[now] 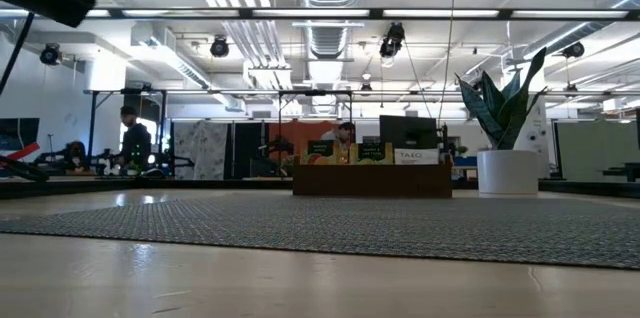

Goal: Pick & Place Tea
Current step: Put the white orange tea bag into the right section of the wooden organizer

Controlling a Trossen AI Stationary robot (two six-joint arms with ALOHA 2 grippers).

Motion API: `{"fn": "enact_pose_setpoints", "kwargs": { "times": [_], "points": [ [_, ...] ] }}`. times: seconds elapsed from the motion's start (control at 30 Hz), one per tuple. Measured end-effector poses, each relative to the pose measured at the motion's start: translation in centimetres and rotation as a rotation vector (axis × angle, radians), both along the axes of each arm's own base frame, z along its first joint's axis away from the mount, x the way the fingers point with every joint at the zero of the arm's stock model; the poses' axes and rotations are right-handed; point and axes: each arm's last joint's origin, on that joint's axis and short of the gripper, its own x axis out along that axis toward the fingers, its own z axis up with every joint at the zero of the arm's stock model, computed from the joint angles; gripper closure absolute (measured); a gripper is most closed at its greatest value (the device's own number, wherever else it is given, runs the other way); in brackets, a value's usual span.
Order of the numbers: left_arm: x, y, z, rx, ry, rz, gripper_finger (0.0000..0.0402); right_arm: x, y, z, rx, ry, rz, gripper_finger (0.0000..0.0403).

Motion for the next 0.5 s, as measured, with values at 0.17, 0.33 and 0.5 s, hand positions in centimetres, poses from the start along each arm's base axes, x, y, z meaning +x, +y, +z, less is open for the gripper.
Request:
{"fn": "enact_pose_setpoints", "kwargs": {
  "times": [0.17, 0.33, 0.5],
  "points": [
    [1.0, 1.6, 0.6, -0.009, -0.012, -0.065, 0.0402, 0.0, 0.2, -0.1, -0.069, 0.046, 0.114, 0.0251],
    [1.5, 2.8, 0.3, 0.003, 0.018, -0.095, 0.0401, 0.0, 0.2, -0.1, -0.095, 0.052, 0.13, 0.0259],
    [1.7, 3.1, 0.0, 0.024, 0.049, -0.125, 0.0401, 0.1, -0.1, -0.1, -0.138, 0.024, 0.057, 0.0266]
  ]
}}
